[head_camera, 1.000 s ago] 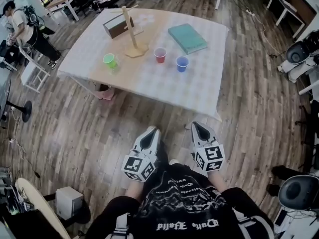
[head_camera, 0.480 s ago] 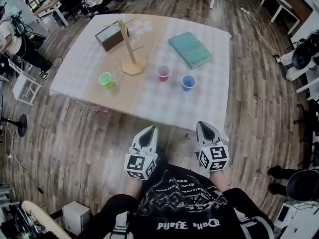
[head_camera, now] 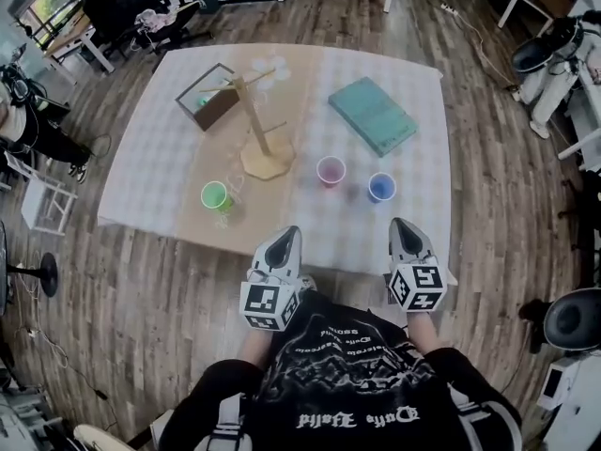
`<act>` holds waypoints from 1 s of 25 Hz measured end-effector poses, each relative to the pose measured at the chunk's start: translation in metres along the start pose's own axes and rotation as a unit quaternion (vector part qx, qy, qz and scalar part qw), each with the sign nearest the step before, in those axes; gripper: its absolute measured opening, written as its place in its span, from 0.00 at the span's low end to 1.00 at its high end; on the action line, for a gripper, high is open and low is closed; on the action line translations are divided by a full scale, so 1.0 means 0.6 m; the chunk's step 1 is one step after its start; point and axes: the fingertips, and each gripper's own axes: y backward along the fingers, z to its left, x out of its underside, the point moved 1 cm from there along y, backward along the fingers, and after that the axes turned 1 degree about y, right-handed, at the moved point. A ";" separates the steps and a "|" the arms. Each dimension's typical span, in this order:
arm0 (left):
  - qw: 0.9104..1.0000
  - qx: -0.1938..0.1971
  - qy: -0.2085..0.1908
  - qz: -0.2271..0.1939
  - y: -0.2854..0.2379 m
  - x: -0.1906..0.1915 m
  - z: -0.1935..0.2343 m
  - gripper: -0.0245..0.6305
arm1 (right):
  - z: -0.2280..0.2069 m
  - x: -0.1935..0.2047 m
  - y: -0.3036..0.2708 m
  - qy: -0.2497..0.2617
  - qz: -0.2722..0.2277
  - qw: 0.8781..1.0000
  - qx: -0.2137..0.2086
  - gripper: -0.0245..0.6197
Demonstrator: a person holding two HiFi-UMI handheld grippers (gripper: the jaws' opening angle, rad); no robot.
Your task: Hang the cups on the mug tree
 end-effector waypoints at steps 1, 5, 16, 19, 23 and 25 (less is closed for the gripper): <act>1.000 0.002 0.000 -0.001 -0.006 -0.004 0.013 0.07 | 0.001 -0.003 -0.009 0.000 0.002 1.000 0.009 0.05; 1.000 -0.013 -0.005 -0.011 -0.023 -0.018 0.065 0.07 | 0.005 -0.011 -0.041 -0.004 0.010 0.999 0.036 0.05; 1.000 -0.015 0.010 0.000 -0.041 -0.006 0.123 0.07 | -0.008 -0.012 -0.088 -0.023 0.030 0.997 0.073 0.10; 1.000 -0.021 0.014 0.003 -0.043 -0.003 0.127 0.07 | -0.025 -0.015 -0.097 -0.031 0.036 0.996 0.077 0.17; 0.999 -0.031 0.018 0.002 -0.049 -0.012 0.129 0.07 | -0.056 -0.026 -0.107 -0.050 0.045 0.995 0.077 0.26; 0.999 -0.036 0.020 0.002 -0.055 -0.015 0.130 0.07 | -0.073 -0.027 -0.118 -0.054 0.058 0.994 0.072 0.28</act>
